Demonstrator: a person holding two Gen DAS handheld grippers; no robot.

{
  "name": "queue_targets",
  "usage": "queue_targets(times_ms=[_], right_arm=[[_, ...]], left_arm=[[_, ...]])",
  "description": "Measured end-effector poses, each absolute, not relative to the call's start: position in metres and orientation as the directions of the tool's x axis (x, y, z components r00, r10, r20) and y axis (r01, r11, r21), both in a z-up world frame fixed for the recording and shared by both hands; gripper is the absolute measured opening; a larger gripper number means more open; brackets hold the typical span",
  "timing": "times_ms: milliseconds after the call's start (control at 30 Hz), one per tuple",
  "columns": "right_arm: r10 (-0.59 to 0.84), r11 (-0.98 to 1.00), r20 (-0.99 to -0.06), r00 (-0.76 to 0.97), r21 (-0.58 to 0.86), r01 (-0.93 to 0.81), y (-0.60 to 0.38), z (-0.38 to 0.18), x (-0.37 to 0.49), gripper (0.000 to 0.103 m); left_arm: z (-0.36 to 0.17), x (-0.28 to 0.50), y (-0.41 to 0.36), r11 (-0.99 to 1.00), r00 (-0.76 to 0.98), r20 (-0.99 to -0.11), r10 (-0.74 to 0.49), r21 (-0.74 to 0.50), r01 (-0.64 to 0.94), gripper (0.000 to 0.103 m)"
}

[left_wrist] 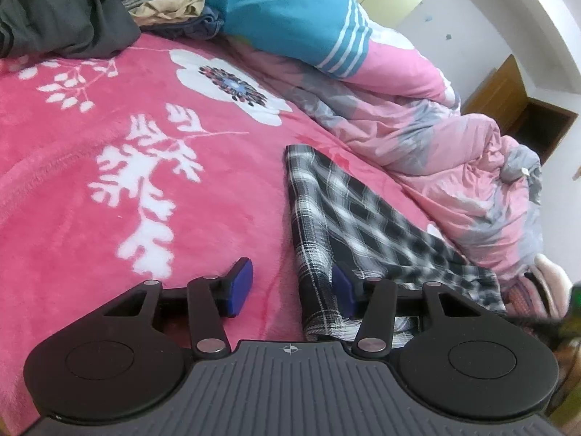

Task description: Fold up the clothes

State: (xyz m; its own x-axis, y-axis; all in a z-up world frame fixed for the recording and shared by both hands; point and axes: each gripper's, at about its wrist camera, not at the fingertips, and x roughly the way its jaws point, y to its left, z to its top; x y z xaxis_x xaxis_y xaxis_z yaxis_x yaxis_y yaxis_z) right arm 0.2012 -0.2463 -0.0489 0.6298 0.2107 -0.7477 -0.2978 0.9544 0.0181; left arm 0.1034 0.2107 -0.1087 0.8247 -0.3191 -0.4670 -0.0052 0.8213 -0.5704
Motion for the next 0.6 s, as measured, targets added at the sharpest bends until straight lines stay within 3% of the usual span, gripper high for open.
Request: queue_targets(times_ms=[133,367,600], right_arm=[[0.189,0.955,-0.783,0.593,0.007,-0.295,-0.27,-0.046,0.183,0.015],[0.351,0.903,-0.669,0.655,0.058,-0.425,-0.237,-0.028,0.191,0.015],[0.342,0.874,-0.798,0.497,0.075,-0.481,-0.24,-0.049,0.179,0.016]], left_arm=[[-0.109,0.103,0.21,0.824,0.828,-0.465,-0.313,-0.567,-0.007,0.05],[-0.108,0.102,0.208,0.83,0.838,-0.463,-0.288,-0.557,-0.023,0.051],[-0.077,0.077,0.2,0.867,0.913,-0.349,-0.21,-0.498,0.009,0.057]])
